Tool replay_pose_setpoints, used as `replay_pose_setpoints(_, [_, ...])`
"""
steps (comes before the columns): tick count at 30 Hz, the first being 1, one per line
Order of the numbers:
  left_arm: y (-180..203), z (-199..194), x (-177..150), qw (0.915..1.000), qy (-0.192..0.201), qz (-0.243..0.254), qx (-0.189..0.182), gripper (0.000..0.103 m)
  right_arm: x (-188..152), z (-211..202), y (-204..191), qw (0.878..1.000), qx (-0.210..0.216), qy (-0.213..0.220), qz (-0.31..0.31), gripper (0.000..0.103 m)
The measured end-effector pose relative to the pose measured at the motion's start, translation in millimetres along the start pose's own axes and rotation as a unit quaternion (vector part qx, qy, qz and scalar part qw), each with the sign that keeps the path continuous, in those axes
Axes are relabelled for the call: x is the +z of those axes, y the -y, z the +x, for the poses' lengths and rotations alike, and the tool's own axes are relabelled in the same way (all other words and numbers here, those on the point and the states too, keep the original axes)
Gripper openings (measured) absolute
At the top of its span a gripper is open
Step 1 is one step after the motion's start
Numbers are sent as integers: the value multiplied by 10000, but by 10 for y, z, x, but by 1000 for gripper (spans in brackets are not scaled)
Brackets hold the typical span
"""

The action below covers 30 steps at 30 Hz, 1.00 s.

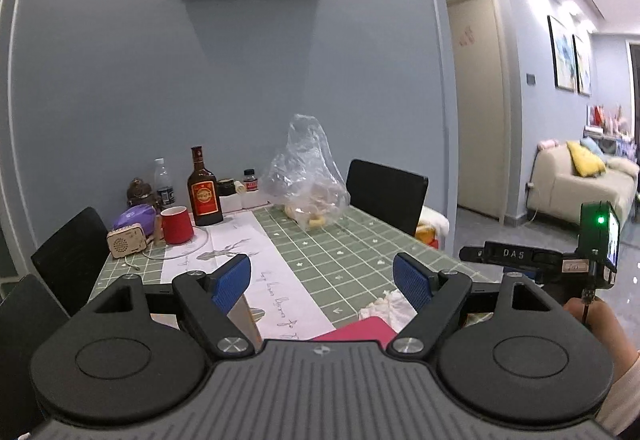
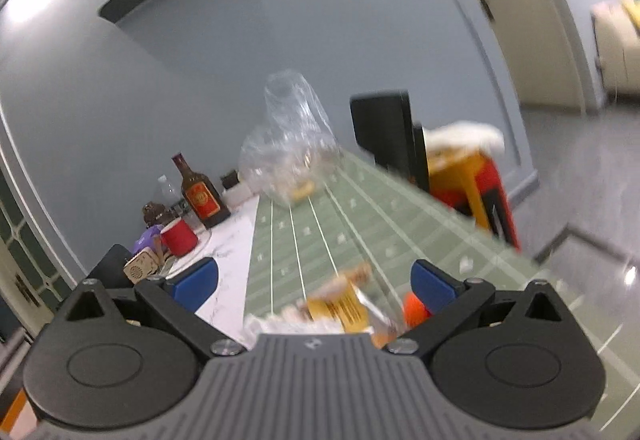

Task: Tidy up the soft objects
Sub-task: 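Move both tools back over the remaining items on the mat, then close the left tool on the crumpled white tissue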

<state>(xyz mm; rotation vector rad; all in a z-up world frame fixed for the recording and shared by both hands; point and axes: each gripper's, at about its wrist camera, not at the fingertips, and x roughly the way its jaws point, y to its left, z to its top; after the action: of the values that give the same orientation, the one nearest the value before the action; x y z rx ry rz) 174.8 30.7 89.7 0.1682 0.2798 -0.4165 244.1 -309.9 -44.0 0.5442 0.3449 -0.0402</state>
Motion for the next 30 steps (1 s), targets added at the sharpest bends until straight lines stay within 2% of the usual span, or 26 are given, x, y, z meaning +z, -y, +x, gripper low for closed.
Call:
replay_pose_setpoints(2, [51, 33, -35, 9999, -28, 26, -111, 95, -64, 23, 42, 9997, -210, -11, -85, 100])
replay_pose_setpoints(5, [124, 53, -76, 9996, -116, 88, -237, 95, -93, 36, 134, 9973, -596, 207, -376, 100])
replay_pose_setpoints(10, [322, 41, -76, 9994, -40, 267, -196, 95, -112, 167, 349, 9978, -658, 71, -94, 100])
replay_pose_setpoints(16, [738, 240, -1, 9968, -479, 625, -155, 95, -188, 269, 332, 9978, -567, 136, -326, 100])
replay_pose_setpoints(17, [795, 273, 3, 9960, -516, 717, -144, 95, -197, 276, 322, 9968, -680, 122, -401, 100])
replay_pose_setpoints(19, [913, 335, -6, 9933, -640, 961, -73, 95, -204, 258, 280, 9906, -1180, 174, -664, 100])
replay_pose_setpoints(24, [1116, 465, -65, 9865, -956, 1325, 91, 95, -167, 226, 340, 9900, -1201, 335, -655, 100])
replay_pose_setpoints(27, [1237, 585, -125, 9828, -1225, 1380, 124, 95, -169, 274, 372, 9923, -1062, 224, -589, 100])
replay_pose_setpoints(30, [1381, 737, -225, 9784, -1580, 1300, 278, 94, -168, 276, 387, 9925, -1094, 218, -504, 100])
